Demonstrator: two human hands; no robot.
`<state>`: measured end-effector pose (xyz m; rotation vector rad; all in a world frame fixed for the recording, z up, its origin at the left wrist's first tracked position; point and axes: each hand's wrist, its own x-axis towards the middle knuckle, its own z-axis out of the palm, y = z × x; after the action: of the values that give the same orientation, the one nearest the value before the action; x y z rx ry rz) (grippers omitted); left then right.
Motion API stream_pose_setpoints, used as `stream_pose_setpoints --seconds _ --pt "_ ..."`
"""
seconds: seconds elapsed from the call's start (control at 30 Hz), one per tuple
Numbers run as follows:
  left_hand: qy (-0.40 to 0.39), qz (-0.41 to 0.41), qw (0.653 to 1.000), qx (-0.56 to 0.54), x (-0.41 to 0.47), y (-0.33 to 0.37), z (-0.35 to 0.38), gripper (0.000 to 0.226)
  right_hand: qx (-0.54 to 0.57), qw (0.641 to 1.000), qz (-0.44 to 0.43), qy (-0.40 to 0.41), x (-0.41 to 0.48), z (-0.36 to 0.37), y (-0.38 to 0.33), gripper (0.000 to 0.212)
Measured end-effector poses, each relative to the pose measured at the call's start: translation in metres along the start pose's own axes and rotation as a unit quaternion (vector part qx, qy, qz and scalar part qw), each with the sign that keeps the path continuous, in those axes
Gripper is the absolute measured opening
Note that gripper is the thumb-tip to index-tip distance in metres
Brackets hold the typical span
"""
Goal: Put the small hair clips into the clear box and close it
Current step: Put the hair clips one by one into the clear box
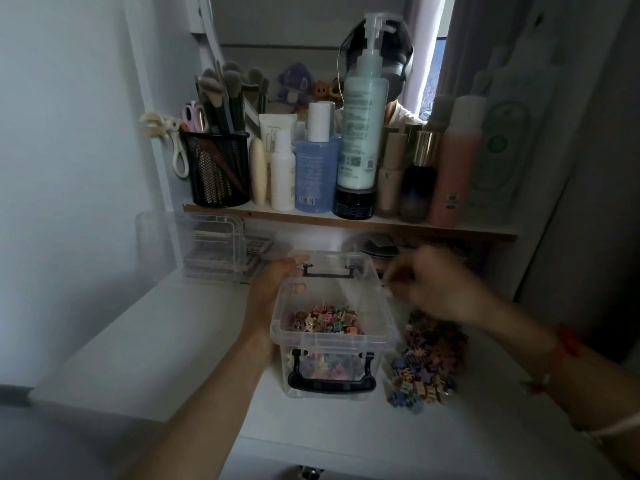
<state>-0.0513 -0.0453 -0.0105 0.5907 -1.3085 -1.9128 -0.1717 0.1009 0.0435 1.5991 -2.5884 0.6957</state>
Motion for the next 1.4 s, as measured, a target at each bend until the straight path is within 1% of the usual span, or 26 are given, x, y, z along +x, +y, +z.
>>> stream_pose_setpoints --seconds 0.03,0.1,0.13,0.2,0.27,0.3,0.33,0.37,0.43,0.47,0.57,0.63,0.7,0.73,0.8,0.83,0.87,0.9,0.93,1.0,1.07,1.13,1.2,1.24,1.3,1.4 --pt "0.0 0.001 1.0 0.001 0.0 0.0 0.0 0.027 0.084 0.995 0.007 0.045 0.004 -0.005 -0.003 0.01" --pt "0.002 0.002 1.0 -0.002 -0.001 0.0 0.001 0.013 0.218 0.973 -0.016 0.075 0.007 -0.015 -0.013 0.01" --pt "0.005 0.0 1.0 -0.003 -0.002 0.001 0.002 0.008 0.248 0.966 -0.034 0.071 0.007 -0.017 -0.018 0.009" --pt "0.01 -0.006 1.0 -0.005 -0.003 0.001 0.002 0.012 0.257 0.963 -0.052 0.062 0.007 -0.018 -0.019 0.01" --pt "0.016 -0.008 1.0 0.001 -0.003 0.002 0.002 0.012 0.211 0.975 -0.031 0.057 0.008 -0.016 -0.011 0.01" --pt "0.017 -0.007 1.0 0.007 -0.003 0.001 0.001 0.011 0.152 0.988 -0.016 0.031 0.007 -0.014 -0.005 0.011" --pt "0.018 -0.009 1.0 0.011 -0.002 0.001 0.001 0.008 0.074 0.997 -0.005 -0.014 0.006 -0.011 0.0 0.013" --pt "0.018 -0.009 1.0 0.012 -0.002 0.001 0.001 0.008 -0.001 0.998 0.002 -0.066 0.004 -0.006 0.007 0.016" --pt "0.016 -0.01 1.0 0.013 -0.003 0.001 0.001 0.013 -0.103 0.985 0.009 -0.137 -0.002 0.005 0.015 0.019" --pt "0.015 -0.01 1.0 0.014 -0.003 0.001 0.002 0.016 -0.121 0.982 0.014 -0.147 -0.005 0.01 0.016 0.02" --pt "0.021 -0.012 1.0 0.017 -0.004 0.002 0.002 0.029 -0.111 0.984 0.027 -0.135 -0.006 0.016 0.017 0.02" --pt "0.02 -0.013 1.0 0.016 -0.004 0.003 0.002 0.03 -0.081 0.991 0.037 -0.103 -0.001 0.015 0.017 0.016" --pt "0.017 -0.011 1.0 0.021 -0.004 0.003 0.002 0.031 -0.004 0.999 0.048 -0.017 0.006 0.006 0.01 0.012" --pt "0.016 -0.009 1.0 0.022 -0.004 0.003 0.002 0.03 0.068 0.996 0.046 0.03 0.008 -0.001 0.004 0.014" --pt "0.017 -0.006 1.0 0.021 -0.004 0.001 0.001 0.023 0.234 0.968 0.009 0.092 0.01 -0.015 -0.013 0.021" --pt "0.021 -0.003 1.0 0.02 -0.004 0.0 0.0 0.016 0.289 0.953 -0.015 0.094 0.009 -0.02 -0.02 0.021" --pt "0.027 -0.005 0.999 0.02 -0.004 -0.001 0.001 0.01 0.315 0.945 -0.034 0.077 0.009 -0.022 -0.026 0.021" --pt "0.032 -0.002 0.999 0.024 -0.003 -0.002 0.001 0.01 0.317 0.946 -0.046 0.052 0.009 -0.023 -0.03 0.021" --pt "0.033 -0.002 0.999 0.026 -0.004 -0.001 0.001 0.013 0.305 0.951 -0.048 0.033 0.009 -0.021 -0.031 0.022" --pt "0.027 0.006 0.999 0.025 -0.004 0.0 0.002 0.01 0.245 0.969 -0.031 0.03 0.01 -0.016 -0.022 0.019" --pt "0.022 0.009 0.999 0.025 -0.005 0.001 0.002 0.013 0.12 0.993 -0.01 -0.001 0.008 -0.012 -0.009 0.012" --pt "0.024 0.005 0.999 0.024 -0.004 0.001 0.001 0.02 0.008 0.995 0.008 -0.099 0.003 -0.006 0.003 0.008" --pt "0.025 0.002 0.999 0.023 -0.004 0.001 0.001 0.018 -0.054 0.98 0.021 -0.189 -0.003 0.0 0.009 0.012" --pt "0.026 -0.001 0.999 0.023 -0.004 0.0 0.001 0.015 -0.071 0.976 0.026 -0.206 -0.006 0.003 0.009 0.014" --pt "0.028 -0.005 0.999 0.021 -0.004 0.0 0.001 0.01 -0.085 0.975 0.024 -0.205 -0.008 0.006 0.01 0.016" --pt "0.025 -0.003 0.999 0.022 -0.004 0.0 0.001 0.022 -0.064 0.979 0.023 -0.194 -0.004 0.008 0.01 0.014"
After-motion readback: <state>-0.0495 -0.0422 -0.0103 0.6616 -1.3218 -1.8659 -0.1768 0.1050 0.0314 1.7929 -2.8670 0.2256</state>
